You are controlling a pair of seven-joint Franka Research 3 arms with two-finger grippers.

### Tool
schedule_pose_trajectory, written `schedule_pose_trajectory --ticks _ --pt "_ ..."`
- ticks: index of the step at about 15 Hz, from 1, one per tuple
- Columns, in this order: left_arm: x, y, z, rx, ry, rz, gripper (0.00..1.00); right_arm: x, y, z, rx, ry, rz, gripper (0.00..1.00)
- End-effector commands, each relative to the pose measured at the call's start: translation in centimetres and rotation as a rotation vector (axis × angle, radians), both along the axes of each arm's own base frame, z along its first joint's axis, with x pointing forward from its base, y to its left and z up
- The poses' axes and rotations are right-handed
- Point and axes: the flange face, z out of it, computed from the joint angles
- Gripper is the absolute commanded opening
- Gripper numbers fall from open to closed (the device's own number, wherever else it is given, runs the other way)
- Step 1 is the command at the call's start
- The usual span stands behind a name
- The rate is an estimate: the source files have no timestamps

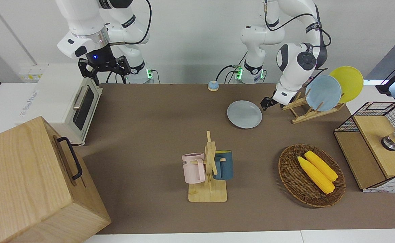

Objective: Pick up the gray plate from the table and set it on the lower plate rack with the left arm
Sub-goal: 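Move the left gripper to the rim of the gray plate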

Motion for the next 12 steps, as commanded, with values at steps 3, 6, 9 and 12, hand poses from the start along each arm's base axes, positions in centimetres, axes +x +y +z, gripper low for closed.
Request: schedule_pose_trajectory --ticks 3,6,9,12 --pt "-0.5 -2.5 -5.1 0.014 0.052 0.038 0.99 -0.2 -0.1 0.4 -0.003 0.002 -0.014 0.983" --pt "-0.8 -3.0 -6.9 0.018 0.104 0.024 0.99 -0.2 -0.1 0.4 -0.002 0.004 -0.014 0.983" --pt "-1.2 -3.2 -7.8 0.023 0.14 0.014 0.99 -0.2 -0.1 0.4 -0.002 0.004 -0.014 0.983" --pt "-1.3 -3.2 -9.2 0.025 0.166 0.018 0.98 -0.2 -0.1 0.4 -0.003 0.002 -0.014 0.983"
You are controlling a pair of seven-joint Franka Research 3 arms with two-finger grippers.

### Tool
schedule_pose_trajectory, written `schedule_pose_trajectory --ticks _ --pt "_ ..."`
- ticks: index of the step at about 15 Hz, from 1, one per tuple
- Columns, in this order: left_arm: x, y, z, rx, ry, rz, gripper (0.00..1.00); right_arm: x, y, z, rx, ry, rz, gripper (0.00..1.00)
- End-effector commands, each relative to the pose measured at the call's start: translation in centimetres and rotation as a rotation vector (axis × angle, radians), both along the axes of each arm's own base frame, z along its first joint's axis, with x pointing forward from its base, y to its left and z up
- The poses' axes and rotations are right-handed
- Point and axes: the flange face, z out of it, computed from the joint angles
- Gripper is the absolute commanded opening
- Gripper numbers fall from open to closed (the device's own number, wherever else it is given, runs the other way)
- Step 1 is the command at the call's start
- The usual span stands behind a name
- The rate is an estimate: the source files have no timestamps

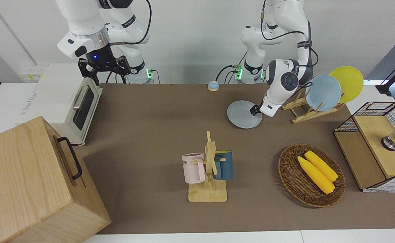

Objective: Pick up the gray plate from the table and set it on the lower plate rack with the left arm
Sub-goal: 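Close the left gripper on the gray plate's rim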

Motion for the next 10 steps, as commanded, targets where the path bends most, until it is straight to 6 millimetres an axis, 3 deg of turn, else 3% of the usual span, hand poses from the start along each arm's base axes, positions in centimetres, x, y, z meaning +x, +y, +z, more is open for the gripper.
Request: schedule_pose_trajectory --ticks 1,5,9,10 --pt "-0.5 -0.3 -1.3 0.004 0.034 0.012 0.91 -0.2 -0.1 0.4 -0.003 0.002 -0.014 0.983" --pt "-0.3 -0.1 -1.9 -0.009 0.03 0.037 0.55 -0.2 -0.1 0.4 -0.003 0.002 -0.014 0.983" --pt "-0.1 0.1 -2.4 -0.017 0.029 0.049 0.04 -0.2 -0.1 0.4 -0.003 0.002 -0.014 0.983" --pt "-0.1 0.1 -2.4 -0.021 0.028 0.054 0.0 -0.2 -0.1 0.4 -0.003 0.002 -0.014 0.983"
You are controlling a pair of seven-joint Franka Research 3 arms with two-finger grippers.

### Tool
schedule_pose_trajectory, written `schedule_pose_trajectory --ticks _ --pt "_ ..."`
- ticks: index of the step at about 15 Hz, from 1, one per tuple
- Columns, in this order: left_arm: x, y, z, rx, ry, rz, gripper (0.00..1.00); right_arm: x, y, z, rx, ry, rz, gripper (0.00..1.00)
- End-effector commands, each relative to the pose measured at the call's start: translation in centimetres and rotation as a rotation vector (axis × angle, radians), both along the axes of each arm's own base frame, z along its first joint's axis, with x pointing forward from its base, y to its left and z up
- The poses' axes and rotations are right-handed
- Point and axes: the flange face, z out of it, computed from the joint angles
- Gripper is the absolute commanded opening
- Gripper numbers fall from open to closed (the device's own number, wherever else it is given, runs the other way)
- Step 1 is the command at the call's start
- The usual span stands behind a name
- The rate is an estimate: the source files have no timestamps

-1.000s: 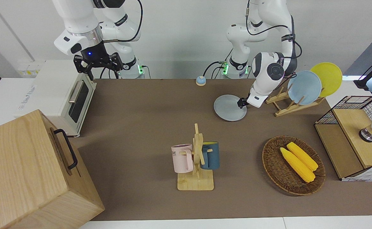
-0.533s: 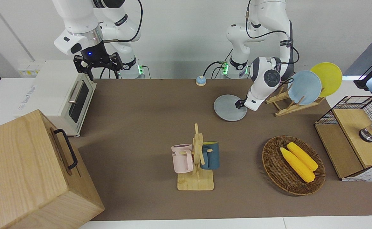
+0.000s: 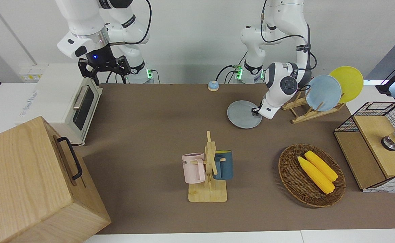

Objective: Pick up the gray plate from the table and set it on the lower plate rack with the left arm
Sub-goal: 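Close the left gripper on the gray plate's rim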

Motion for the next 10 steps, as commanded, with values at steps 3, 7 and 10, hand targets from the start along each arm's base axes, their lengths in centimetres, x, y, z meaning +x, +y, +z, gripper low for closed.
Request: schedule_pose_trajectory --ticks 3,7,10 --pt "0.01 0.31 -1.06 -0.005 -0.004 0.031 0.0 -0.21 -0.12 0.46 -0.002 0.001 -0.014 0.983" --pt "0.1 0.3 -0.96 -0.006 -0.005 0.029 0.0 -0.23 -0.12 0.44 -0.003 0.002 -0.014 0.983" --pt "0.14 0.51 -0.61 -0.004 -0.004 0.036 0.0 -0.23 -0.12 0.44 -0.003 0.002 -0.014 0.983"
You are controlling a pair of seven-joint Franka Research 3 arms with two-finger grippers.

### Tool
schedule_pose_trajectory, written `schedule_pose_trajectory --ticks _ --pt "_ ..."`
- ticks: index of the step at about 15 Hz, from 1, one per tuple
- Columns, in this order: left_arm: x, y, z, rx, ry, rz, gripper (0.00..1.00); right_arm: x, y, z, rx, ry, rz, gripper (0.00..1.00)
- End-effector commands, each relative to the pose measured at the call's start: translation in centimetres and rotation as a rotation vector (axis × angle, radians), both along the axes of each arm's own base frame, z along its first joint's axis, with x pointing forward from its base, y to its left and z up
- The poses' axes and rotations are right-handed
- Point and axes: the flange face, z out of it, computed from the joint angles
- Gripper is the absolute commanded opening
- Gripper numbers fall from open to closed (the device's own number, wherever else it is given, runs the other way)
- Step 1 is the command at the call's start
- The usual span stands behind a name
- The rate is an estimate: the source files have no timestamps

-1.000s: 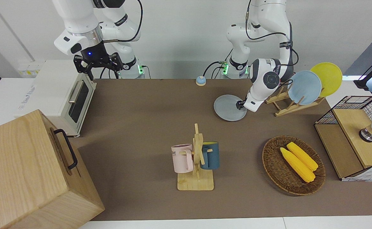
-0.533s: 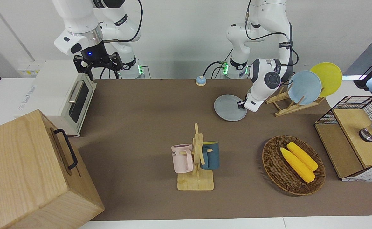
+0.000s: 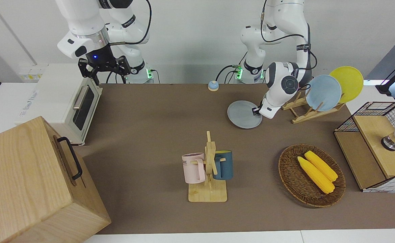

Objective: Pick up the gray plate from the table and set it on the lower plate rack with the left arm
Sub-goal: 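Close the left gripper on the gray plate's rim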

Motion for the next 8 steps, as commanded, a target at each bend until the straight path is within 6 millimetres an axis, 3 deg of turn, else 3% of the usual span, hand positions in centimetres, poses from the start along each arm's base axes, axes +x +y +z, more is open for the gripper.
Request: schedule_pose_trajectory --ticks 1,5,8 --pt "0.2 0.5 -0.7 0.006 -0.001 0.025 0.0 -0.2 -0.2 0.4 -0.003 0.002 -0.015 0.983" --pt "0.2 1.0 0.4 0.009 0.003 0.029 0.0 -0.2 -0.1 0.4 -0.003 0.002 -0.014 0.983" --pt "1.4 2.2 3.1 0.01 0.013 0.034 0.0 -0.2 -0.1 0.4 -0.003 0.002 -0.014 0.983"
